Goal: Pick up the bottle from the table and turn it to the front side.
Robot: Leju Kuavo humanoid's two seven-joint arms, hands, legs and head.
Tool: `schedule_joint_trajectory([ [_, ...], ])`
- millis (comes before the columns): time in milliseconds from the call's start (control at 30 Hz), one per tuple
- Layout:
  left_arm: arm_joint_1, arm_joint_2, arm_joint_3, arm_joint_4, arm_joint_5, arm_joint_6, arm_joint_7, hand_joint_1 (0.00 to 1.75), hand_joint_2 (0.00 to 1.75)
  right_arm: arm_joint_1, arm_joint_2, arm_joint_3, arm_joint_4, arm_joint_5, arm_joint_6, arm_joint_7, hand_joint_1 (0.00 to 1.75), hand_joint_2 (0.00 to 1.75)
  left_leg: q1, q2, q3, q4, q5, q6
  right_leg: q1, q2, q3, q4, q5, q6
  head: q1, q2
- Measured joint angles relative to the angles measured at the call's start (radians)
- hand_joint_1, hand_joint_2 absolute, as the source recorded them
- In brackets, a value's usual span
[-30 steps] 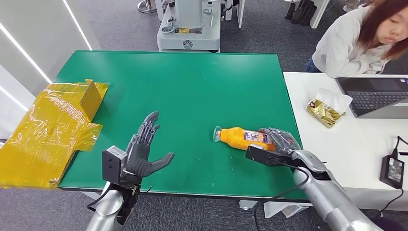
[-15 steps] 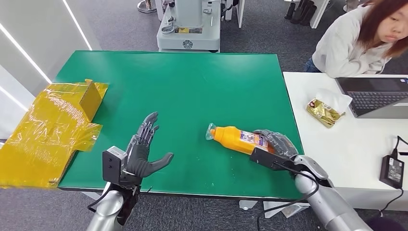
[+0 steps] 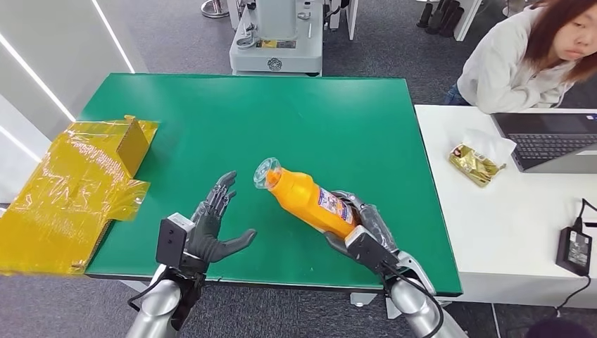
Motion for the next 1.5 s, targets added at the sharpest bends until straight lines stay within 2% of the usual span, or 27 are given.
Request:
schedule_joint_trajectory([
  [300, -0.065, 0.023, 0.0, 0.118, 0.149, -0.163, 0.048, 0.0, 1.75, -0.009, 0.058, 0.026, 0.014, 0.0, -0.035, 0.008, 1.75, 1.75, 0.0, 0.0, 0.0, 0.0, 0.0, 0.0, 0.0, 0.0, 0.0, 0.0, 0.0, 0.0, 0.0, 0.0],
  [400, -0.105, 0.028, 0.0, 0.15, 0.193, -0.182, 0.062, 0.0, 1.75, -0.015, 0.071, 0.029, 0.031, -0.009, -0.04, -0.002, 1.75, 1.75, 0.0, 0.0, 0.0, 0.0, 0.0, 0.0, 0.0, 0.0, -0.001, 0.0, 0.0, 0.0, 0.0, 0.0],
  [500, -0.172, 0.027, -0.006, 0.189, 0.212, -0.154, 0.065, 0.0, 1.75, -0.022, 0.088, 0.031, 0.05, -0.025, -0.047, -0.01, 1.75, 1.75, 0.0, 0.0, -0.001, 0.001, 0.001, 0.0, 0.0, 0.0, -0.001, 0.0, 0.0, 0.0, 0.0, 0.0],
  [633, -0.256, 0.01, -0.032, 0.235, 0.157, -0.019, 0.036, 0.0, 1.75, -0.027, 0.105, 0.032, 0.067, -0.054, -0.066, -0.016, 1.75, 1.75, 0.0, 0.0, -0.001, 0.001, 0.001, 0.0, 0.0, 0.0, -0.001, 0.0, 0.001, 0.0, 0.0, 0.0],
  [733, -0.3, -0.008, -0.05, 0.267, 0.131, 0.06, 0.018, 0.0, 1.75, -0.027, 0.11, 0.032, 0.075, -0.073, -0.076, -0.016, 1.75, 1.75, 0.0, 0.0, -0.001, 0.001, 0.001, 0.0, 0.0, 0.0, -0.001, 0.0, 0.001, 0.0, 0.0, 0.0],
  [867, -0.34, -0.03, -0.06, 0.304, 0.12, 0.107, 0.007, 0.0, 1.75, -0.029, 0.116, 0.031, 0.087, -0.088, -0.079, -0.016, 1.75, 1.75, 0.0, 0.0, -0.001, 0.001, 0.001, 0.0, 0.0, 0.0, -0.001, 0.0, 0.001, 0.0, 0.0, 0.0],
  [1067, -0.355, -0.057, -0.065, 0.346, 0.161, 0.065, 0.019, 0.0, 1.75, -0.035, 0.125, 0.021, 0.107, -0.086, -0.092, -0.002, 1.75, 1.75, 0.0, 0.0, -0.002, 0.001, 0.001, 0.0, 0.0, 0.0, -0.002, 0.0, 0.001, 0.0, 0.0, 0.0],
  [1333, -0.339, -0.06, -0.069, 0.394, 0.29, -0.128, 0.062, 0.0, 1.75, -0.02, 0.129, 0.002, 0.116, -0.042, -0.095, 0.011, 1.75, 1.75, 0.0, 0.0, -0.002, 0.001, 0.001, 0.0, 0.0, 0.0, -0.002, 0.0, 0.001, 0.0, 0.0, 0.0],
  [1500, -0.329, -0.047, -0.083, 0.401, 0.243, -0.094, 0.052, 0.0, 1.75, 0.008, 0.128, -0.023, 0.096, -0.011, -0.107, 0.011, 1.75, 1.75, 0.0, 0.0, -0.003, 0.001, 0.001, 0.0, 0.0, 0.0, -0.003, 0.0, 0.001, 0.0, 0.0, 0.0],
])
